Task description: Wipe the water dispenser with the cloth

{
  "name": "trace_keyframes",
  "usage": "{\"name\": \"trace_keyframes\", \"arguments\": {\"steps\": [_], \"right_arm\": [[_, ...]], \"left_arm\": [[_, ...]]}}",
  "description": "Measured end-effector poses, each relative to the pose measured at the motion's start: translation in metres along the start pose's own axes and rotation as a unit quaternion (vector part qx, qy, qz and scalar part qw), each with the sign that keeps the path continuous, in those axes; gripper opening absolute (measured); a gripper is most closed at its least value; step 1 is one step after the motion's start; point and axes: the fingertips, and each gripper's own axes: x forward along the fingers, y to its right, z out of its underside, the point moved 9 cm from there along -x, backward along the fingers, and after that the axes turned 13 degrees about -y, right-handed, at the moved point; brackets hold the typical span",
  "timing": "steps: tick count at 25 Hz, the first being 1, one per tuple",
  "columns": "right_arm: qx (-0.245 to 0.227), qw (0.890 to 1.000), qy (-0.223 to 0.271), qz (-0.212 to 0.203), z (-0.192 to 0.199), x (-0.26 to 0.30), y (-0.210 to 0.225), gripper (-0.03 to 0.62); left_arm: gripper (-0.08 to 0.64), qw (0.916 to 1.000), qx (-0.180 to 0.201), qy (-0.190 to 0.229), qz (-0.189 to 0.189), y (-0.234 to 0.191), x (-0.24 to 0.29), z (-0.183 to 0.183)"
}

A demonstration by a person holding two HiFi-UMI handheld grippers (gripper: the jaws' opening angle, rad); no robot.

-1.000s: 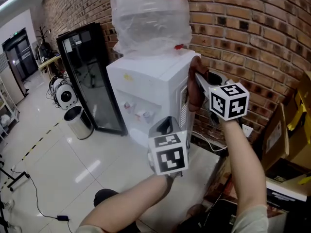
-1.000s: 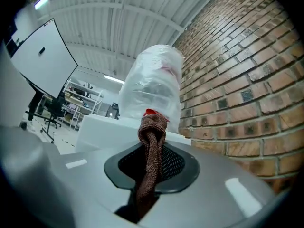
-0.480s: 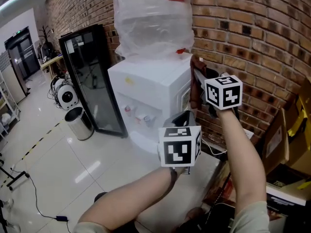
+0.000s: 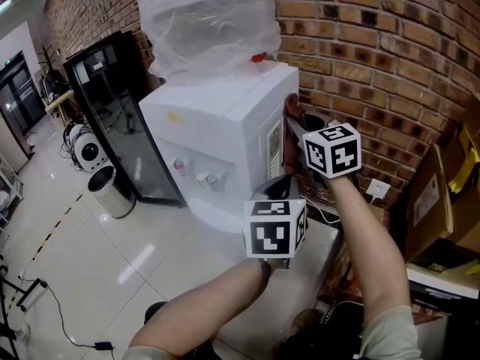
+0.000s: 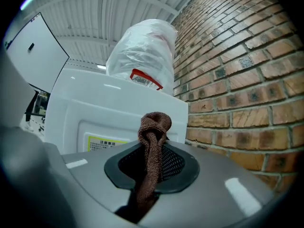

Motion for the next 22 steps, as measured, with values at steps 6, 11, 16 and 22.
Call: {"name": "trace_keyframes", "arguments": {"steps": [6, 11, 16, 22], "right_arm": [[0.017, 1.0, 0.006, -0.003, 0.023, 0.004, -0.006, 0.07], [0.019, 1.0, -0.003, 0.005, 0.05, 0.012, -0.011, 0.071], [0.046, 0.999, -0.014, 0.003, 0.088, 0.022, -0.017, 0.071], [0.067, 0.997, -0.031, 0.004, 0.136, 0.035, -0.023, 0.07]], "left_arm": [[0.0, 0.9993, 0.012, -0.023, 0.025, -0.005, 0.023, 0.021], [0.0, 0.9978, 0.023, -0.035, 0.052, -0.006, 0.035, 0.042], [0.0, 0.9957, 0.021, -0.053, 0.073, -0.009, 0.047, 0.083], [0.0, 0.9934, 0.031, -0.067, 0.087, -0.016, 0.065, 0.13]]}}
